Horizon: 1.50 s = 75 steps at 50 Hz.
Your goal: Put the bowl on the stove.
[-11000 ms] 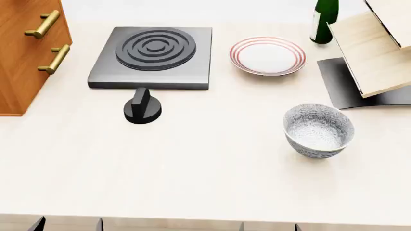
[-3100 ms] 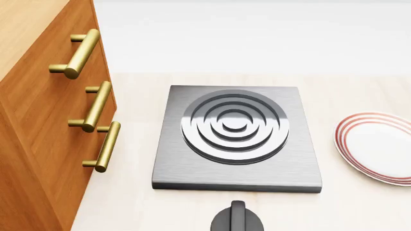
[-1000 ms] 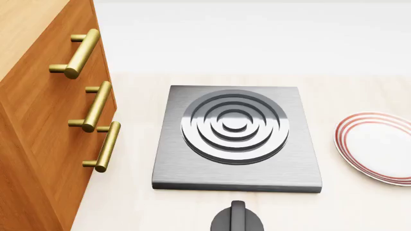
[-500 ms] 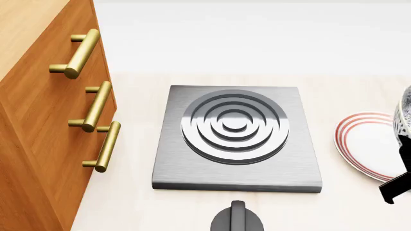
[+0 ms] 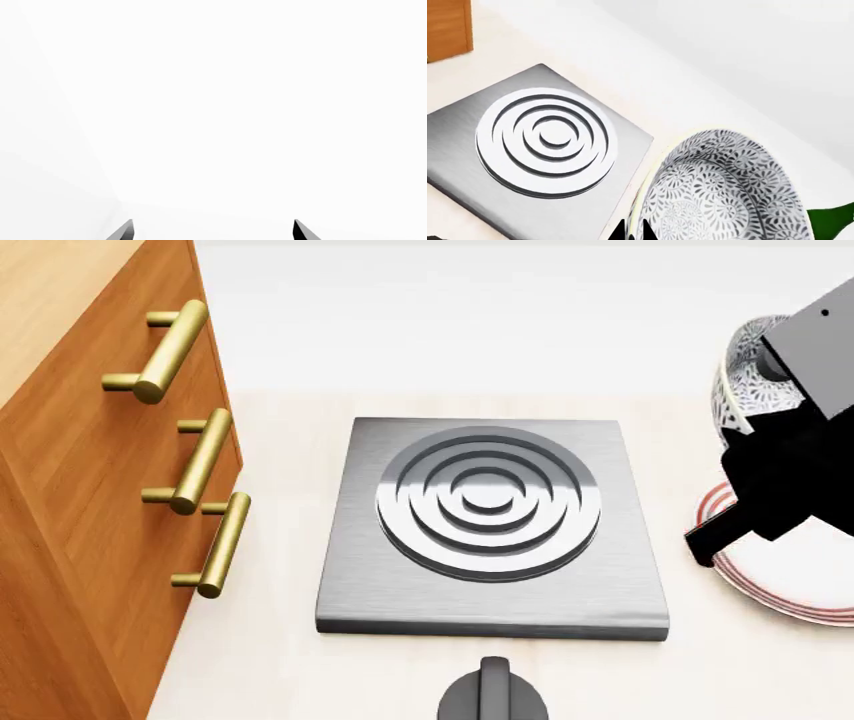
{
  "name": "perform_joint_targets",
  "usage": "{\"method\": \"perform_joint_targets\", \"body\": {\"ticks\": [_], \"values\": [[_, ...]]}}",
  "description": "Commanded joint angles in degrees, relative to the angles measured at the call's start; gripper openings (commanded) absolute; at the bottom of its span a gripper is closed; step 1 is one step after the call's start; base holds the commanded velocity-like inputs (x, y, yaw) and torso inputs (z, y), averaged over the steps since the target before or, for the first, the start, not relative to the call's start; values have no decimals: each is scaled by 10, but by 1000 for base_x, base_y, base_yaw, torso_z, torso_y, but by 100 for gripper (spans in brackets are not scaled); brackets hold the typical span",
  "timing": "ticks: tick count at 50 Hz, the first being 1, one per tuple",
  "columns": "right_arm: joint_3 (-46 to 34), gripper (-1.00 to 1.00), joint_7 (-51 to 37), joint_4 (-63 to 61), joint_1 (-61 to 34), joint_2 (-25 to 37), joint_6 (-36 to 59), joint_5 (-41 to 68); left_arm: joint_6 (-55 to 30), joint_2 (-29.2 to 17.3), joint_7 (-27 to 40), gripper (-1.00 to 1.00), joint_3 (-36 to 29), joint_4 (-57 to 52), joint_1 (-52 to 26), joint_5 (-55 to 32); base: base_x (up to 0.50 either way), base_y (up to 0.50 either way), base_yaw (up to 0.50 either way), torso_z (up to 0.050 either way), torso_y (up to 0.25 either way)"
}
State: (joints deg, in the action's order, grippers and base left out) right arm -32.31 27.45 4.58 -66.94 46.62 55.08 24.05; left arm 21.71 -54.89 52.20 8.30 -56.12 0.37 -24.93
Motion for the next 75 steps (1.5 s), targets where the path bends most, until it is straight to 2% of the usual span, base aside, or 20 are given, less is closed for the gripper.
{"method": "perform_joint_targets", "body": {"ticks": [1,28,37,60,70,75], "values": [[4,-100,3,35,-34,-67,-30,-37,4,12,-7,100,16,4,1,20,0,0,0,0,0],[-5,-100,8,70,-65,-149,-44,-25,7,10,-6,100,18,5,4,20,0,0,0,0,1],[-7,-100,9,47,-50,-143,-81,-29,8,10,-6,100,20,4,5,18,0,0,0,0,0],[-7,-100,8,35,-46,-137,-79,-26,8,8,-4,100,18,4,5,19,0,0,0,0,0],[-51,-100,43,187,-97,-211,-186,-68,7,5,-2,100,27,3,9,16,0,0,0,0,1],[-71,-100,61,336,-131,-273,-288,-97,8,6,-3,100,24,4,8,18,0,0,0,0,0]]}}
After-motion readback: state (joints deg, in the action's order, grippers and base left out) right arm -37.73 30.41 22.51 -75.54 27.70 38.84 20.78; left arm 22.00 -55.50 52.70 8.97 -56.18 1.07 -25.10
